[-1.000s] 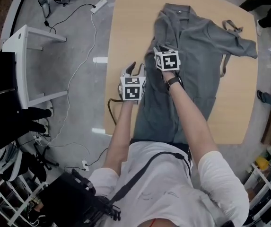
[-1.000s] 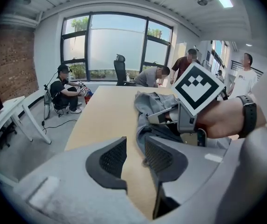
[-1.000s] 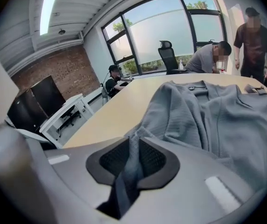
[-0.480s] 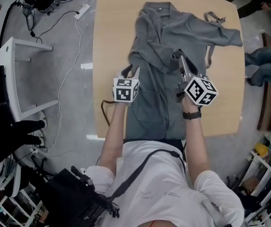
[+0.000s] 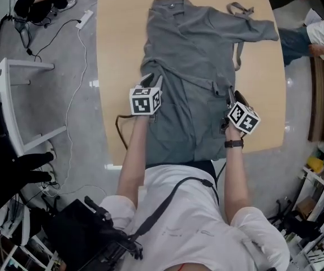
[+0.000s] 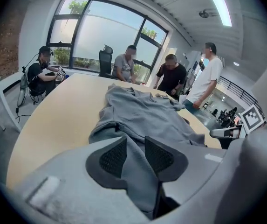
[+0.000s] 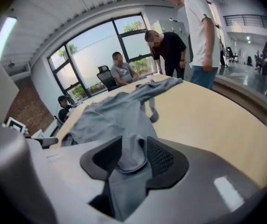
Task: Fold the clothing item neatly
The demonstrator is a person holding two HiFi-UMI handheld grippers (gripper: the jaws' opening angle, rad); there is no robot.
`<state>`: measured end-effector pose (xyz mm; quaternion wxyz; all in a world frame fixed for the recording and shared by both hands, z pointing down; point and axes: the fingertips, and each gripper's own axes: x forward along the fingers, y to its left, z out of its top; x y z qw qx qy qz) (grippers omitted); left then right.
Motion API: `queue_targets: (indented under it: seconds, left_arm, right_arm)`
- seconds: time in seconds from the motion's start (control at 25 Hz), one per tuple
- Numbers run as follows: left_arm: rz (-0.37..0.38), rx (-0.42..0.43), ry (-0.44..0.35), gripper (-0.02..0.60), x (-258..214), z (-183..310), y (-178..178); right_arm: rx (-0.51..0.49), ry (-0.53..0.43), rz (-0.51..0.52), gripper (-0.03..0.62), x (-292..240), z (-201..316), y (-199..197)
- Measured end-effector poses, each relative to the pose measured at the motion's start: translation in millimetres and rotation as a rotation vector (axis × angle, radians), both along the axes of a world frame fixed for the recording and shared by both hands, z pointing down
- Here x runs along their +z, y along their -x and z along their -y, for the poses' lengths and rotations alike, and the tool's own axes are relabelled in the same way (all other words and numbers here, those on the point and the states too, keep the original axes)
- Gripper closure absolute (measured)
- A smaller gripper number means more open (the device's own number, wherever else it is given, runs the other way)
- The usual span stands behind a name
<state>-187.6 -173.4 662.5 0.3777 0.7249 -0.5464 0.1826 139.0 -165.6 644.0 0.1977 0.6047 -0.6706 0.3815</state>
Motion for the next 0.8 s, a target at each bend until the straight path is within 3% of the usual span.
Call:
queue_targets:
  seconds: [0.08,0.2,0.32,0.44,0.6,0.72,0.8]
  left_arm:
    - [0.010,0.015,0.013,0.454,3.0,-1.9,-3.3]
    - [0.026,0.039,0.024,0.454,4.9,-1.0,-8.4]
    - [0.105,0.135,0.000,0.454,7.2,7.4,-21.2]
    - [0.222,0.311,-0.040,0.454,16.7,27.4,-42.6]
    - [0.276,0.450,-0.033,0.454,25.0,59.7,-59.3]
    - [0.316,0.559,0.020,0.454,42.4,67.7,-65.7]
    - [0.323,0.566,0.054,0.454,50.4,65.7,-63.5]
  right_arm:
    - [0.027,0.044,-0.036,0.394,17.3,-11.5,-8.7]
    - [-0.018,0.003,-0.075,0.385,10.6,-6.4,-1.1]
    - [-0.238,-0.073,-0.144,0.399,1.8,11.5,33.0]
    - [-0.480,-0.049,-0.164,0.393,16.9,17.6,73.1]
    - [-0.618,0.047,-0.208,0.401,50.1,17.5,93.9]
    - [-0.682,0.108,-0.247,0.438,70.7,12.7,96.8]
    - [-0.710,0.114,-0.219,0.493,68.3,1.4,98.9]
